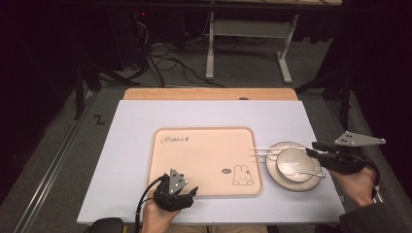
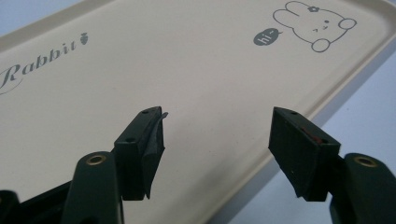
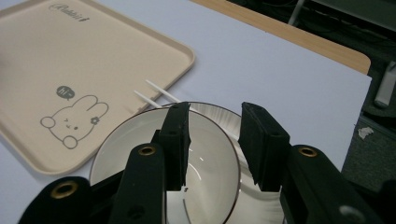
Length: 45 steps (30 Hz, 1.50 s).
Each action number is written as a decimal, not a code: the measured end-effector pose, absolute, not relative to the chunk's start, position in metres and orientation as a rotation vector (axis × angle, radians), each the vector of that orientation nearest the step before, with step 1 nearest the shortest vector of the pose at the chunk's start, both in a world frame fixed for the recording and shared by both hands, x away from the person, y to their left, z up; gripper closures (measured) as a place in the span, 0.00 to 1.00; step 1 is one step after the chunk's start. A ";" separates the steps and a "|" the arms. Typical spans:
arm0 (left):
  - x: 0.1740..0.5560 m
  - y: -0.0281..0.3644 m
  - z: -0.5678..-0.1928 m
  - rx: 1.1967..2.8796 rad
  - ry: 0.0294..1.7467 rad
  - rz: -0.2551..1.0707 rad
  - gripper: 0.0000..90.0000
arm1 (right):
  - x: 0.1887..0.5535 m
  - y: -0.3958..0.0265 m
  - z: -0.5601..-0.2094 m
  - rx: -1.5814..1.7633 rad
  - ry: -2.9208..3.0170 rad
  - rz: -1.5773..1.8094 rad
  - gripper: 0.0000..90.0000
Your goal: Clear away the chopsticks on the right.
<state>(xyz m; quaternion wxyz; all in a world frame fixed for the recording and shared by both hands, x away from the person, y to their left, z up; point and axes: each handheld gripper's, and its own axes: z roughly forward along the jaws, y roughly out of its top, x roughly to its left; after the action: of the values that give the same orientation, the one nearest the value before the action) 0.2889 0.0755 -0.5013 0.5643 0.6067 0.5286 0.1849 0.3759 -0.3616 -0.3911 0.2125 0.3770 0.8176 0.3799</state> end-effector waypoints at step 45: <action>0.287 0.072 -0.507 1.452 1.231 0.417 0.39 | 0.465 -0.369 -0.441 1.009 2.563 0.645 0.81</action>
<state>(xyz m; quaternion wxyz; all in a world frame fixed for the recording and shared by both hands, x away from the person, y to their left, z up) 0.2872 0.0719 -0.5069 0.5617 0.6165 0.5225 0.1772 0.4647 -0.3687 -0.4412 0.1558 0.3524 0.8949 0.2252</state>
